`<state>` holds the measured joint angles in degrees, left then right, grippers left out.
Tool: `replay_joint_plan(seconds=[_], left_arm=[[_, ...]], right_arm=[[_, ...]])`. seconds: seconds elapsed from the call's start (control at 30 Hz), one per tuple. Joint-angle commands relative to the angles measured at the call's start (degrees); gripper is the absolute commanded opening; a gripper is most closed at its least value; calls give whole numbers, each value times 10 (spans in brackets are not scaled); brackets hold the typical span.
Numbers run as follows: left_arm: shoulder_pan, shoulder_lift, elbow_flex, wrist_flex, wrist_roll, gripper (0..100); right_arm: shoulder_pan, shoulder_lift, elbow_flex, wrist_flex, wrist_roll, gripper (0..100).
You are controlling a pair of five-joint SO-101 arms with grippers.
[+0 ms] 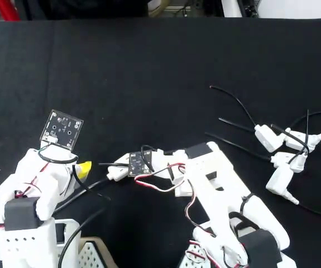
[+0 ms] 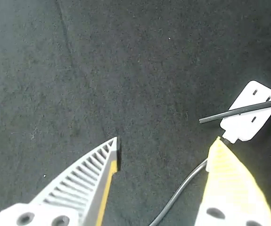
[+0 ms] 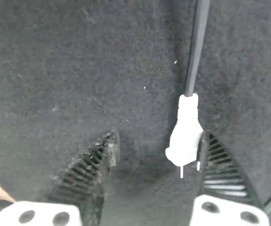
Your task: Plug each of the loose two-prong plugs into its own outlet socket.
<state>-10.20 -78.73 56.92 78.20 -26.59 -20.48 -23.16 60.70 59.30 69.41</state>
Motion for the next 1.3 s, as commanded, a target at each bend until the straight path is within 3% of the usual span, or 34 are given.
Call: replay_joint_plan(seconds=[0.0,0.3,0.63,0.93,1.13,1.27], left_arm=[[-2,-4,-6,-11,5,303],[-2,-4,-7,-9,5,303],[-2,-4,-7,-10,4,303],[-2,-4,-7,-8,4,303],[15,-4,-2,-6,4,302],[29,-4,1,-1,6,300]], right_arm=[[6,0,4,-9,-4,265],[25,41,1,-62,-4,263],[33,72,-22,-89,-4,152],[41,69,-71,-47,-6,157],[44,69,-102,-4,-6,250],[44,68,-111,13,-7,258]])
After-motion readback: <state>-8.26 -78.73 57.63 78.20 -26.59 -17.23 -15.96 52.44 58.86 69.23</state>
